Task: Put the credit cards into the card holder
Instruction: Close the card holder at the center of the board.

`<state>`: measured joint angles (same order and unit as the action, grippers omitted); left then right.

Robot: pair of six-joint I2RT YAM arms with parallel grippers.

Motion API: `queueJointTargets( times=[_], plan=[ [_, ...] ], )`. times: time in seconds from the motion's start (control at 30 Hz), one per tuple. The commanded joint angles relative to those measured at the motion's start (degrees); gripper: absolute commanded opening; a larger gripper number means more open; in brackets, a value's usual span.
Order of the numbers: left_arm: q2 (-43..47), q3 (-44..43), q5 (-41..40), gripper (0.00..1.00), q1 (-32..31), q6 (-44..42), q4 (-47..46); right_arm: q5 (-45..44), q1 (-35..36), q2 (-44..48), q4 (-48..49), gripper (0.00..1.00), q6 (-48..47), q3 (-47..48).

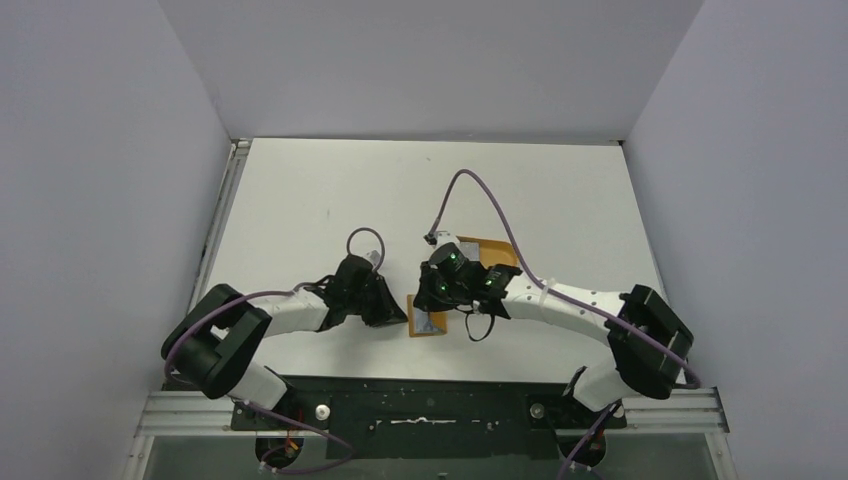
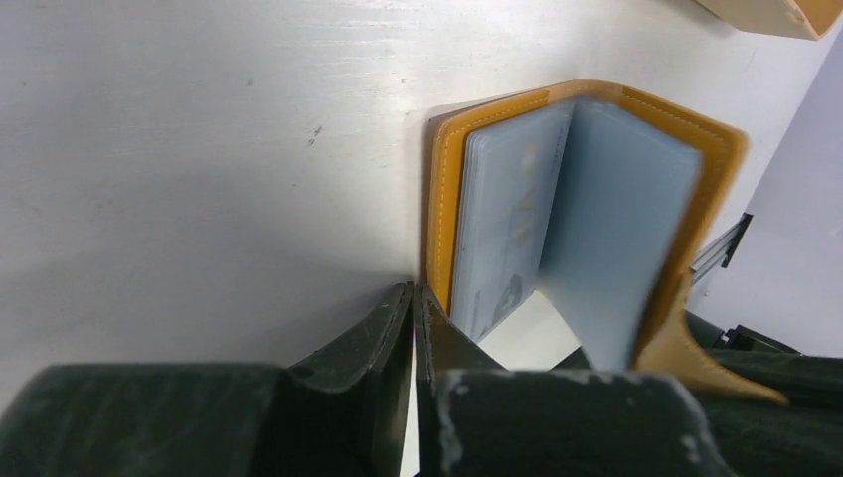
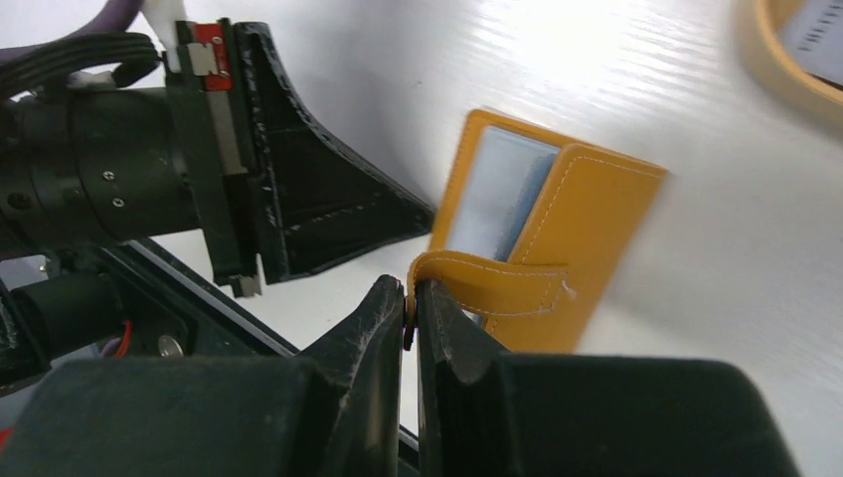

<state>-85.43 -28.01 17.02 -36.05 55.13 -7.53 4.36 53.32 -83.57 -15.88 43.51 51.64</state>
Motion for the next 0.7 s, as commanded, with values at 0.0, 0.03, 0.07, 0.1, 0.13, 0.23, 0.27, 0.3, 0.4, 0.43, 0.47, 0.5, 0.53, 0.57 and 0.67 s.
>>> queueJointTargets(
  times=[0.0,0.03,0.07,0.1,0.13,0.23,0.27,0.3,0.4,0.43,0.47,0.5,0.53,0.57,0.67],
  plan=[
    [-2.40,0.88,-3.16,0.04,-0.44,-2.53,5.29,3.88,1.04,-4.22,8.37,0.00,0.92,3.72],
    [-1.95,1.12,-3.52,0.05,-0.42,-2.49,5.71,4.29,1.24,-5.00,9.09,0.00,0.96,4.06],
    [-1.34,1.37,-4.14,0.06,-0.34,-2.36,6.37,4.71,1.40,-5.72,9.70,0.00,0.97,4.35],
    [-0.46,1.64,-5.00,0.08,-0.21,-2.25,7.26,5.19,1.55,-6.46,10.40,0.00,1.04,4.57],
    [0.42,2.05,-5.80,0.10,-0.10,-2.23,8.34,5.48,1.65,-7.09,10.83,0.00,1.15,4.71],
    [3.47,3.20,-8.16,0.20,0.39,-2.27,11.44,5.83,1.72,-8.95,11.42,0.00,1.28,5.12],
    [4.65,3.38,-8.75,0.24,0.58,-2.42,12.48,5.89,1.74,-9.39,11.60,0.00,1.31,5.18],
    [5.73,3.54,-9.47,0.29,0.69,-2.52,13.65,5.96,1.75,-9.84,11.71,0.00,1.32,5.27],
    [9.09,3.66,-11.62,0.41,1.09,-2.75,17.37,6.26,1.78,-11.13,11.96,0.00,1.36,5.81],
    [10.34,3.66,-12.18,0.44,1.20,-2.75,18.94,6.36,1.82,-11.50,12.05,0.00,1.27,5.96],
    [11.45,3.74,-12.82,0.47,1.31,-2.69,20.16,6.41,1.82,-11.95,12.20,0.00,1.28,6.09],
    [12.82,3.84,-13.61,0.49,1.43,-2.56,21.34,6.49,1.90,-12.39,12.27,0.00,1.23,6.23],
    [14.14,3.96,-14.34,0.51,1.47,-2.39,22.58,6.65,1.88,-12.92,12.35,0.00,1.24,6.42],
    [15.34,4.07,-15.04,0.52,1.55,-2.29,23.65,6.94,1.88,-13.48,12.41,0.00,1.24,6.72],
    [19.20,4.80,-16.54,0.54,1.89,-1.87,26.34,8.60,1.96,-15.21,12.62,0.00,0.87,7.74]
  ],
)
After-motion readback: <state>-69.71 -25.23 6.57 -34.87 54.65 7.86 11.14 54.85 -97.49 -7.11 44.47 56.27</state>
